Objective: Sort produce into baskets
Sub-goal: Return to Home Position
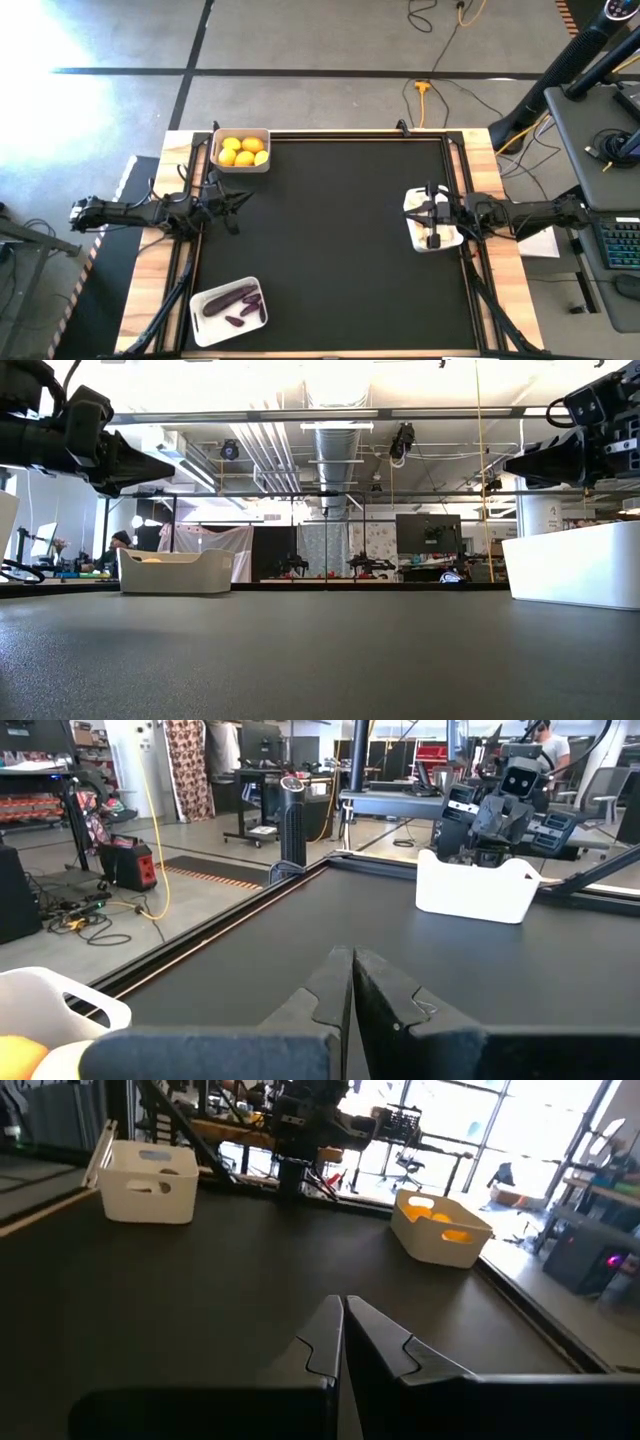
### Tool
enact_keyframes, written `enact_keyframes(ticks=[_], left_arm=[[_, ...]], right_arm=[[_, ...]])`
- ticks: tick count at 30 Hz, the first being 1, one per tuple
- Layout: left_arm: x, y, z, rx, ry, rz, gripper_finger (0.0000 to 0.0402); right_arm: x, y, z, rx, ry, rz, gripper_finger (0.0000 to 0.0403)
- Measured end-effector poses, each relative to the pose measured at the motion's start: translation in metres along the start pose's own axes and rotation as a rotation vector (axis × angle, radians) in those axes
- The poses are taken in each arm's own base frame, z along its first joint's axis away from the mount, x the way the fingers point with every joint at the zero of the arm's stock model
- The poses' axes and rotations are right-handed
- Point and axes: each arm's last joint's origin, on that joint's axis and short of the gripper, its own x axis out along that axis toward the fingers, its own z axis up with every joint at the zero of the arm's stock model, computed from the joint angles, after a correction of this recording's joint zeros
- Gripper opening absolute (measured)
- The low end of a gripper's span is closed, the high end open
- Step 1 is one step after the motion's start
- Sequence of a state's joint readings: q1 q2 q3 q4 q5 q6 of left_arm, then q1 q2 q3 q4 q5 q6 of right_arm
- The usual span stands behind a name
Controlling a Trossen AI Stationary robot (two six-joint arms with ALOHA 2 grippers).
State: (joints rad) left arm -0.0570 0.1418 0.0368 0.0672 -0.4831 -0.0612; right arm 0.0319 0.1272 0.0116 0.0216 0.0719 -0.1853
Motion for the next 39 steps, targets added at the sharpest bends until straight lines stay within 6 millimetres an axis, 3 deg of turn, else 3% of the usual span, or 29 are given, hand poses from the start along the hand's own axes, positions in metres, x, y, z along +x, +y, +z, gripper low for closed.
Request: enact_keyframes(ticks=[39], left_arm=[[0.0002, -0.0001, -0.0004, 0.002, 0.004, 0.000, 0.0000]], right_arm=[[0.0000, 0.0001, -0.0003, 0.010, 0.002, 0.000, 0.0009]])
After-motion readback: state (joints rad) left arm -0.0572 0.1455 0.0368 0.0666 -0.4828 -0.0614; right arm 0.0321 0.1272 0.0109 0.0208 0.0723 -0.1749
